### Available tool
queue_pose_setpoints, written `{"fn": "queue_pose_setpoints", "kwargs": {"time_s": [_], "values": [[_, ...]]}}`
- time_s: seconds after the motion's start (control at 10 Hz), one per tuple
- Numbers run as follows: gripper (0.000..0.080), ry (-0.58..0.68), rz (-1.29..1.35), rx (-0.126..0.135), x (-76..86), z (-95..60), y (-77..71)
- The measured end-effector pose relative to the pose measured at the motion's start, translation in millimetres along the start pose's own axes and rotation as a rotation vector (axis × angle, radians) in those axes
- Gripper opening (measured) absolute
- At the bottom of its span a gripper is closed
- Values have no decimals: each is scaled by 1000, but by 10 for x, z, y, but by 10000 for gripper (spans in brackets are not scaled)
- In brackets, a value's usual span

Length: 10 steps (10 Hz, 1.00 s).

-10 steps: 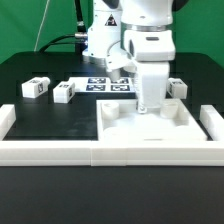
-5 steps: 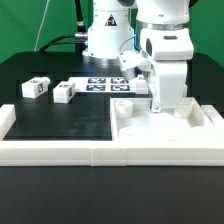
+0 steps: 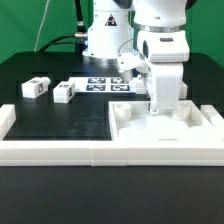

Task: Assemble one leg

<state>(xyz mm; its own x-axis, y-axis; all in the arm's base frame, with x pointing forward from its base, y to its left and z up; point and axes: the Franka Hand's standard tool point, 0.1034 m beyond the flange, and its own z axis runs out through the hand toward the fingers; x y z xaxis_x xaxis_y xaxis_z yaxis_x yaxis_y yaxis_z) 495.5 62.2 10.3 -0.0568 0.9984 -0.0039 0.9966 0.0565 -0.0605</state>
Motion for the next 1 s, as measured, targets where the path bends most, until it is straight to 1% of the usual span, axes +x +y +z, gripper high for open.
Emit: {"fn": "queue_pose_setpoints", "kwargs": {"time_s": [0.1, 0.2, 0.3, 0.4, 0.5, 0.6, 1.0], "values": [[272, 0, 0, 0, -1, 0, 0], [272, 0, 0, 0, -1, 0, 0], [454, 0, 0, 0, -2, 0, 0], [577, 0, 0, 0, -2, 0, 0], [577, 0, 0, 0, -2, 0, 0], [634, 0, 0, 0, -2, 0, 0], [649, 0, 0, 0, -2, -5, 2]]}}
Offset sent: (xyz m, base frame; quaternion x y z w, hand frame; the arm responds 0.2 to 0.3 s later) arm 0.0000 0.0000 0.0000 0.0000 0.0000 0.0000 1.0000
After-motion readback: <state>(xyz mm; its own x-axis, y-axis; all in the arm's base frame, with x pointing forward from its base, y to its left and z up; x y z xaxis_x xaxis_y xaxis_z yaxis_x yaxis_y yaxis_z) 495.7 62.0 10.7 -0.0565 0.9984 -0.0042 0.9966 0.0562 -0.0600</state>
